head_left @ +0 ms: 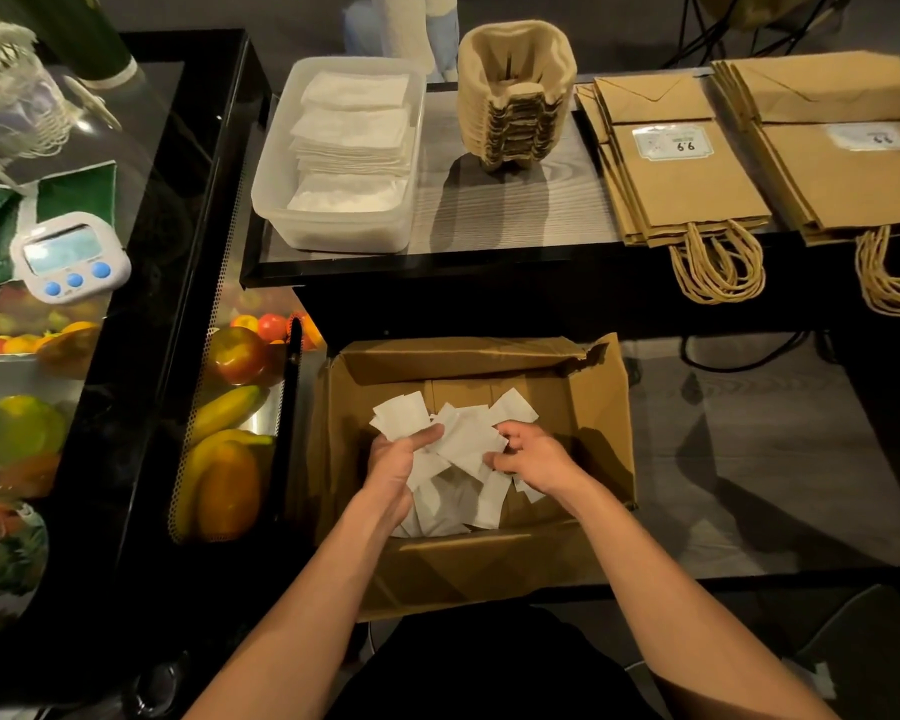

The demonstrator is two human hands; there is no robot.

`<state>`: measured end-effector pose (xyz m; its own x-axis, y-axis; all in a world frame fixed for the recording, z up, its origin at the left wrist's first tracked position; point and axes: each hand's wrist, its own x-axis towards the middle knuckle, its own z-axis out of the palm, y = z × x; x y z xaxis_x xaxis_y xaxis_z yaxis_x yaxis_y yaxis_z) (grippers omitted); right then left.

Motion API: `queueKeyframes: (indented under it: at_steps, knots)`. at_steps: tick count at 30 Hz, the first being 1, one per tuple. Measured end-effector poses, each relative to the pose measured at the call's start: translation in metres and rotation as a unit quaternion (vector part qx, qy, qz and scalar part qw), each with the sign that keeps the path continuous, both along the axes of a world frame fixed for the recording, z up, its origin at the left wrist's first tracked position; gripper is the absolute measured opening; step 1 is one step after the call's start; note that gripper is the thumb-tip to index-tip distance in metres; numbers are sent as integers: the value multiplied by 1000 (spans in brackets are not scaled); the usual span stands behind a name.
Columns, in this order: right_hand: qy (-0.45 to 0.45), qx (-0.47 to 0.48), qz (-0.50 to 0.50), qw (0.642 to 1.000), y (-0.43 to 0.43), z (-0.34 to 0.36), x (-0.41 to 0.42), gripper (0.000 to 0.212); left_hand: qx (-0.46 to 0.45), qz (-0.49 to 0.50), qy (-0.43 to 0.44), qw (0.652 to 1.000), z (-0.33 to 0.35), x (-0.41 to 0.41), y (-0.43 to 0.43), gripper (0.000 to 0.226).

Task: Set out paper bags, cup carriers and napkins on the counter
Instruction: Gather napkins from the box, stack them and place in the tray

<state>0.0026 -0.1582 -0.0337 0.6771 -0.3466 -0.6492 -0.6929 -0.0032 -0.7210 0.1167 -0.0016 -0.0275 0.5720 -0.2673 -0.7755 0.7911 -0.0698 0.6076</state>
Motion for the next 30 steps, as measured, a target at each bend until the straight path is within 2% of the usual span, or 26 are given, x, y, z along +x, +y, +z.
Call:
queueKeyframes:
  at_steps: [3,5,9,13,18,21,24,25,30]
  knots:
    - [-5,27,-50,998,-1,-6,0,50,16,19,-14,1000,-3,1,-1,57]
    - [-17,41,-74,996,3,0,1,46,18,18,-16,1000,-4,-1,-2,52]
    - [-15,5,-92,996,10,-3,6,56,-1,0,-2,1000,-1,-5,-3,55]
    - [-29,21,-129,991,11,-12,10,31,-6,14,14,1000,4,-4,-2,57]
    - [-39,43,-147,987,11,-10,8,51,-5,39,21,999,6,-3,-2,58]
    - [-53,36,-132,989,14,-9,9,56,0,10,11,1000,9,-5,-4,66]
    - [-60,3,-117,991,17,-11,12,67,8,-34,-27,999,11,-7,-6,51]
    - [-69,-8,-110,992,17,-12,13,63,9,-48,-37,998,11,-6,-7,50]
    - [-81,-62,-125,987,12,-12,13,17,12,-59,-65,996,17,-1,-7,47]
